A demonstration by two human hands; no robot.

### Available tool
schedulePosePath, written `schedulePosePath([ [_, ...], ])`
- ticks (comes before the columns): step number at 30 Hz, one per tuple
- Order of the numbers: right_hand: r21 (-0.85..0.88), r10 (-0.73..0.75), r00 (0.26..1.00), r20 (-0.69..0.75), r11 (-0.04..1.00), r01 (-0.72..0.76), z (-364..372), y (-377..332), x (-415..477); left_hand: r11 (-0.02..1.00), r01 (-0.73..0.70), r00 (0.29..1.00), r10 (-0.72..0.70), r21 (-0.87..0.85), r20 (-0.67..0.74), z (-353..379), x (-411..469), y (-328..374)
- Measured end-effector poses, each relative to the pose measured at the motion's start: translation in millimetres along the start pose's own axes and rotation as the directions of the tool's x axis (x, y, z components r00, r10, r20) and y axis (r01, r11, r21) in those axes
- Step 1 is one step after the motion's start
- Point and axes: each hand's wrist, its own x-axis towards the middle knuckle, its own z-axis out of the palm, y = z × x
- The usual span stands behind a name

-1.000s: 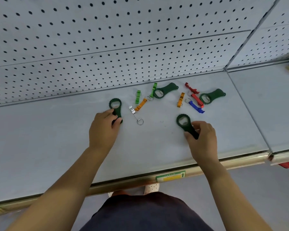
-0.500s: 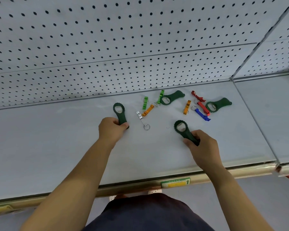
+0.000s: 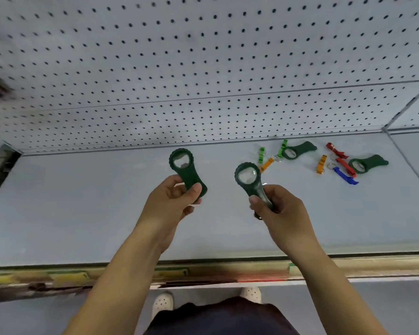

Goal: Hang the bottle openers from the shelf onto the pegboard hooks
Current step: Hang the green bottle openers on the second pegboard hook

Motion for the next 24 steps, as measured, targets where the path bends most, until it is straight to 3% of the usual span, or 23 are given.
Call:
schedulePosePath([
  [7, 0.205, -0.146, 0.989, 0.018, 0.969, 0.139, 105.5, -64.5, -46.1, 0.979, -0.205, 0.979, 0.205, 0.011, -0.007, -111.3, -38.7, 36.7],
  [14, 0.172, -0.272, 0.956, 0.112, 0.953, 0.251, 190.1, -119.4, -102.3, 0.952, -0.301, 0.953, 0.302, -0.05, 0.03, -209.6, -61.5, 43.1],
  [24, 0.184, -0.448, 0.893, 0.05, 0.883, 0.432, 291.9, -180.5, -149.1, 0.901, -0.382, 0.912, 0.404, -0.207, 0.072, -315.8, -88.0, 41.0],
])
